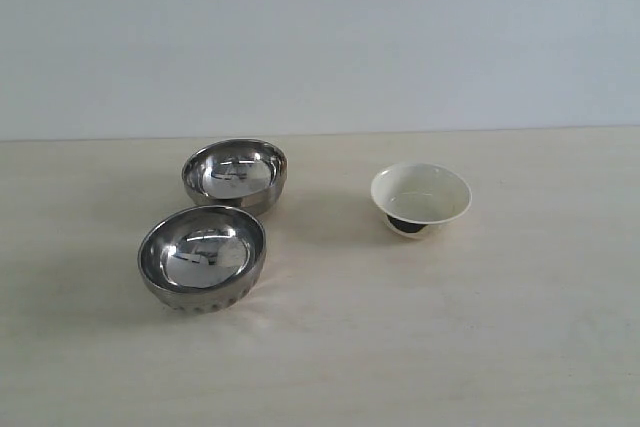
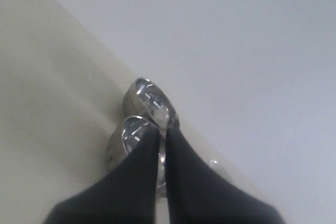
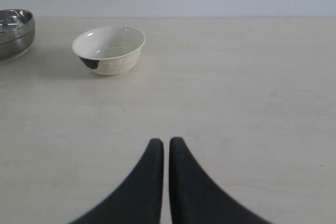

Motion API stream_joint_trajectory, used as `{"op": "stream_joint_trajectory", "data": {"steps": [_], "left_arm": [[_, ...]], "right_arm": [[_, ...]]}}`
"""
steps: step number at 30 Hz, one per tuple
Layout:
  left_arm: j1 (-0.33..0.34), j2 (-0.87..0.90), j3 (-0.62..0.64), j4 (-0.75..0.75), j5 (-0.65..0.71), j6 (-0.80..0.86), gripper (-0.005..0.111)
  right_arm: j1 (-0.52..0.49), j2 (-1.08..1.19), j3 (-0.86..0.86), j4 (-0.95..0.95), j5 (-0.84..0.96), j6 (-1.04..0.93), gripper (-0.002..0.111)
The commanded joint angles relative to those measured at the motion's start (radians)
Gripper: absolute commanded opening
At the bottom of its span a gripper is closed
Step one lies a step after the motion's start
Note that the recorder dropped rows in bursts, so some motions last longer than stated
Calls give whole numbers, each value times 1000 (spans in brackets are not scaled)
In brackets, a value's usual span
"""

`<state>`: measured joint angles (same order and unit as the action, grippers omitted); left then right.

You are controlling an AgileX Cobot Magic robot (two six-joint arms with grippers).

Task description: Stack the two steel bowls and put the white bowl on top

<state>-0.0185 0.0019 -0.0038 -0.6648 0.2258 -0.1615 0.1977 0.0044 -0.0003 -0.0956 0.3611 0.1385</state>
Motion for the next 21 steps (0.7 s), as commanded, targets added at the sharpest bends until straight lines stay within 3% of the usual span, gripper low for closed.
{"op": "stream_joint_trajectory", "data": {"steps": [1,3,11,15,18,21], "left_arm": [[-3,-2,4,-54,-64,77,4],[-3,-2,4,-57,-25,182,4],[-3,-2,4,-112,0,245,4],[-3,-2,-11,-112,-126,272,4],[-3,55,-90,-112,-159,293,4],[-3,251,-255,-108,-143,355,4]], "right_arm": [[-6,-4,0,-3,-5,-3,0],[-6,-4,0,-3,-5,-3,0],[-6,-4,0,-3,-5,-3,0],[-6,-4,0,-3,-5,-3,0],[-6,-4,0,-3,-5,-3,0],[-6,-4,0,-3,-5,-3,0]]}}
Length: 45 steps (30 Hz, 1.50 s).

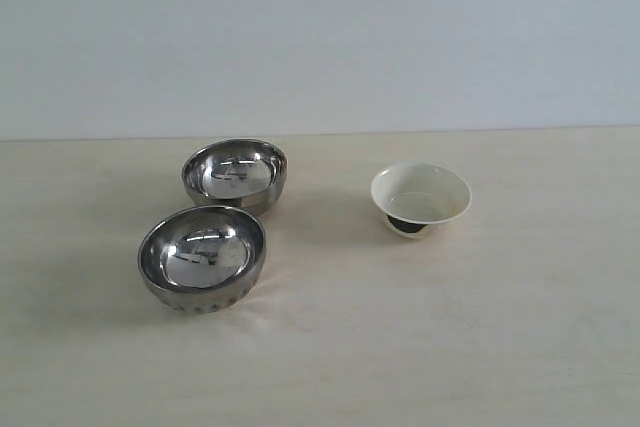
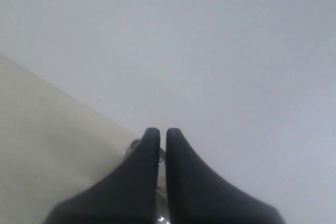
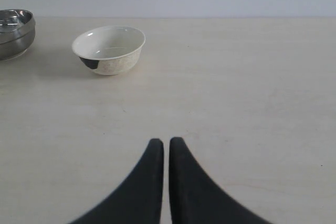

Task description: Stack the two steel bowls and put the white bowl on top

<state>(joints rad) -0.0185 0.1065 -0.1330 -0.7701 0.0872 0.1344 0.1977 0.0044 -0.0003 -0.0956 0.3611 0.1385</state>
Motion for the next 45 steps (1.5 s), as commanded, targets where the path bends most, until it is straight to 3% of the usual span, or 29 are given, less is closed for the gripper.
{"op": "stream_joint_trajectory", "data": {"steps": [1,8,16,22,29,32,36,38,45], "left_arm": [[-3,240,-212,-3,22,68,4],[-3,761,-671,-3,248,183,4],[-3,1085,-945,16,535,364,4],[-3,1253,-1044,112,586,352,4],[-3,1433,-1057,163,488,370,4],[-3,1516,-1085,163,465,397,18],[-3,1619,-1153,161,455,397,53],[-3,1668,-1195,161,448,368,64],[-12,1853,-1398,161,519,271,62]], "right_arm": [[-6,-4,0,-3,-5,-3,0],[-6,-4,0,-3,-5,-3,0],[-6,-4,0,-3,-5,-3,0],[-6,-4,0,-3,-5,-3,0],[-6,-4,0,-3,-5,-3,0],[-6,-4,0,-3,-5,-3,0],[-6,-4,0,-3,-5,-3,0],[-6,-4,0,-3,-5,-3,0],[-6,-4,0,-3,-5,-3,0]]}}
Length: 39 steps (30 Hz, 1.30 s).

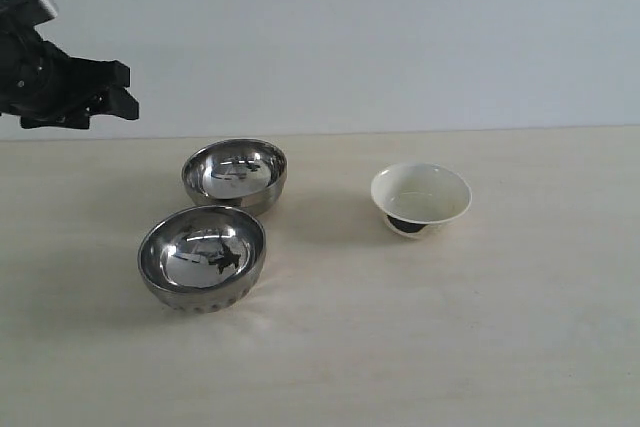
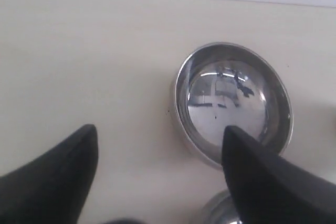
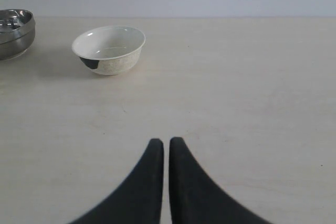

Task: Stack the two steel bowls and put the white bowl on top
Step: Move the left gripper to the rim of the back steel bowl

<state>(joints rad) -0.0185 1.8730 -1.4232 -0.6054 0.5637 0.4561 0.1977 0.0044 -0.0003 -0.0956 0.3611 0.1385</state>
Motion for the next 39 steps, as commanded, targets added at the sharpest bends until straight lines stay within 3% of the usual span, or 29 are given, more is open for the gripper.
{"op": "stream_joint_trajectory", "data": {"steps": [1,7,14,20,30,35,39], "left_arm": [[-15,114,-140,-4,58,-58,62],[-44,251,-307,18,122,-69,62],[-80,379,-451,215,236,-199,62],[-95,455,-490,221,266,-199,62],[-119,523,-492,221,187,-196,62],[-119,525,-492,221,171,-188,55],[-119,525,-492,221,151,-186,36]], "right_arm": [[-6,-4,0,-3,-5,-3,0],[-6,-4,0,-3,-5,-3,0],[-6,-4,0,-3,-5,-3,0],[-6,-4,0,-3,-5,-3,0],[-6,-4,0,-3,-5,-3,0],[-6,-4,0,-3,-5,-3,0],[-6,-4,0,-3,-5,-3,0]]}}
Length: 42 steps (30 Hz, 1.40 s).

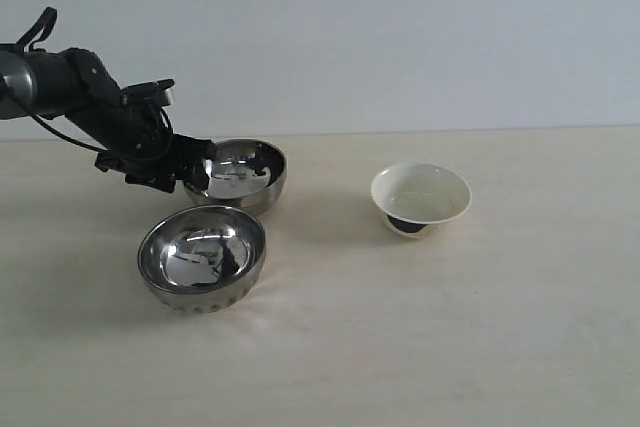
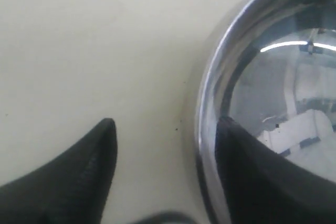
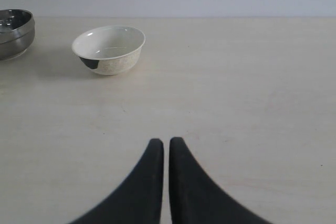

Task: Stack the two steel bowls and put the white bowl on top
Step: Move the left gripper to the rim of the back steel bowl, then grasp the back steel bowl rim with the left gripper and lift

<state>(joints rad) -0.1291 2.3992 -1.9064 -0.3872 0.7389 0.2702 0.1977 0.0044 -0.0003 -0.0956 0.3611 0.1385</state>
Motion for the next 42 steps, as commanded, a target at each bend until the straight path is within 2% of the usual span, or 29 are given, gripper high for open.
{"op": "stream_joint_trajectory", "data": {"steps": [1,5,6,13,19,26,33,38,42], "left_arm": [[-8,-1,-9,3,-24,2,29],[-8,-1,-9,3,-24,51,7],[-8,-1,-9,3,-24,51,4],[-8,-8,-14,-26,-27,51,4],[-4,-83,-14,-12,0,51,4],[2,-228,-14,-12,94,51,4],[0,-364,-8,-16,249,43,4],[-28,-455,52,-27,298,37,4],[-86,-527,151,-53,272,39,4]], "right_arm": [[-6,-4,0,-3,-5,-3,0],[-6,-4,0,-3,-5,-3,0],[-6,-4,0,-3,-5,-3,0],[-6,-4,0,-3,-5,-3,0],[-6,-4,0,-3,-5,-3,0],[-6,-4,0,-3,-5,-3,0],[-6,-4,0,-3,-5,-3,0],[-6,-4,0,-3,-5,-3,0],[-6,-4,0,-3,-5,-3,0]]}}
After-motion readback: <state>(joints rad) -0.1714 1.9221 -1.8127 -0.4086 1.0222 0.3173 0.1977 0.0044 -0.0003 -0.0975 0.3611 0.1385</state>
